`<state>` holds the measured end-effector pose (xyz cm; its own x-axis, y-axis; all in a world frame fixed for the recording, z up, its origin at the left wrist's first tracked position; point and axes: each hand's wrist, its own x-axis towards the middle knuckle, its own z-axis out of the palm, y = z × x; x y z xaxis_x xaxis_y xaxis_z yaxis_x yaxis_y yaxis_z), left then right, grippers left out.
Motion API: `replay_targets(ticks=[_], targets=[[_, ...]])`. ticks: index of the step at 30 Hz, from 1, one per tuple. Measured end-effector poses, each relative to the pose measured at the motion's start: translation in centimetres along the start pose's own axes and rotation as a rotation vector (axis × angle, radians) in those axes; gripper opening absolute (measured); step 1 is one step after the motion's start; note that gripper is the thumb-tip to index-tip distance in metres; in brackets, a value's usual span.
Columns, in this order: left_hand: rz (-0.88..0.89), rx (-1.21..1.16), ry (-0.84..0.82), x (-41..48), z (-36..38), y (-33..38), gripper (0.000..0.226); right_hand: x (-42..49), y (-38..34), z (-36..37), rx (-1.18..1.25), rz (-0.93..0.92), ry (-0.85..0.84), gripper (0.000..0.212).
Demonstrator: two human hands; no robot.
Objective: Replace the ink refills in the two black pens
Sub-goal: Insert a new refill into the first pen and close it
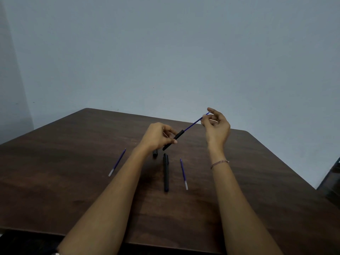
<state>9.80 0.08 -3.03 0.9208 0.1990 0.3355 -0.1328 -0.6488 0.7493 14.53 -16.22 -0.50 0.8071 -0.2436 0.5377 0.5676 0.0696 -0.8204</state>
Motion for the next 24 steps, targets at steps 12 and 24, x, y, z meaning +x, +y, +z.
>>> replay_targets(ticks=[12,24], targets=[[0.034,-0.061,0.156,-0.1,-0.5,-0.3,0.029,-2.2,1.8,1.7,-0.29,-0.233,-0.34,0.033],[-0.144,-0.142,0.532,0.2,-3.6,-2.9,0.025,-5.5,2.9,3.9,-0.729,-0.395,-0.782,0.035]])
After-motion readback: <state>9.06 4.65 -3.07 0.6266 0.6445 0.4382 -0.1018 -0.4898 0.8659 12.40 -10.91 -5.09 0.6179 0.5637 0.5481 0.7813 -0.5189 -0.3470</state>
